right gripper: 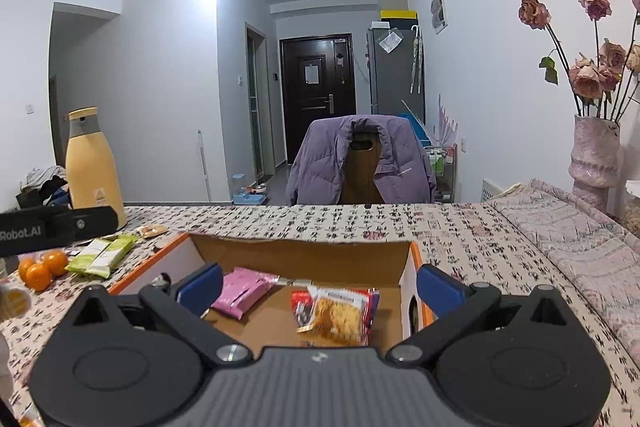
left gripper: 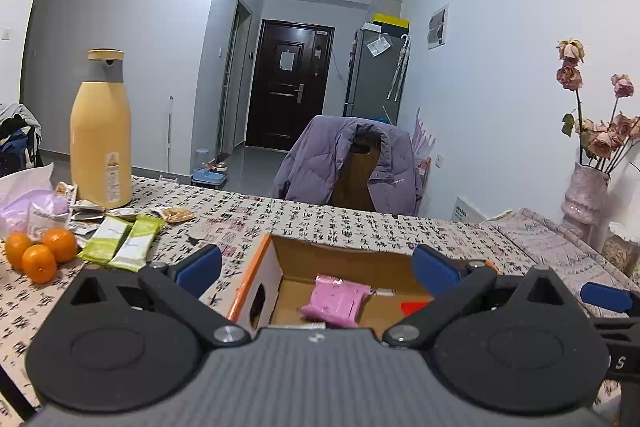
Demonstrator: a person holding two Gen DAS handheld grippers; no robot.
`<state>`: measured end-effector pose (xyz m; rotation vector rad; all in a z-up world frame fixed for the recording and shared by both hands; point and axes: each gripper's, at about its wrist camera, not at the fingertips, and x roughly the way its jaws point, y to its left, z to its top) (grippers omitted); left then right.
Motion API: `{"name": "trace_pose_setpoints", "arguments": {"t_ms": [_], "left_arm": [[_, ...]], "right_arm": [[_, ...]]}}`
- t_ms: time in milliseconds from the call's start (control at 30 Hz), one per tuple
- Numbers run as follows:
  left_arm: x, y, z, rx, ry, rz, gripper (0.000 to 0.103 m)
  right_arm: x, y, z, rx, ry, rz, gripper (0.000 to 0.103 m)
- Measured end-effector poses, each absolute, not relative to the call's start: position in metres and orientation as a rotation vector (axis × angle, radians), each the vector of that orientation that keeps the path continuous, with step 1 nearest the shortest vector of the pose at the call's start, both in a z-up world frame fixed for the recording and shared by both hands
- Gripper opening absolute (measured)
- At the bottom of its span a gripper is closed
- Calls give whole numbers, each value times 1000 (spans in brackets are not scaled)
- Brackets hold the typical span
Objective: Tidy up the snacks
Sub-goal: 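Withdraw both open grippers from the box back toward the snack pile, then grasp a green-and-white bar with the right gripper while the left gripper grasps a white oat-crisp packet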
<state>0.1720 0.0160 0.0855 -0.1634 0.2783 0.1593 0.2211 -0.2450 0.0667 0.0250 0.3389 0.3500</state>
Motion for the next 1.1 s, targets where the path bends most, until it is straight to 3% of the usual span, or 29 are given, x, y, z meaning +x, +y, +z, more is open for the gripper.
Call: {"name": "trace_pose_setpoints", "arguments": {"t_ms": [500, 1100], "left_arm": [[86, 26, 56, -119, 321, 131, 103], [38, 39, 1, -103, 435, 110, 103]], "right_arm": [[146, -257, 46, 14, 388, 351, 103], [99, -270, -2, -36, 519, 331, 103]]}}
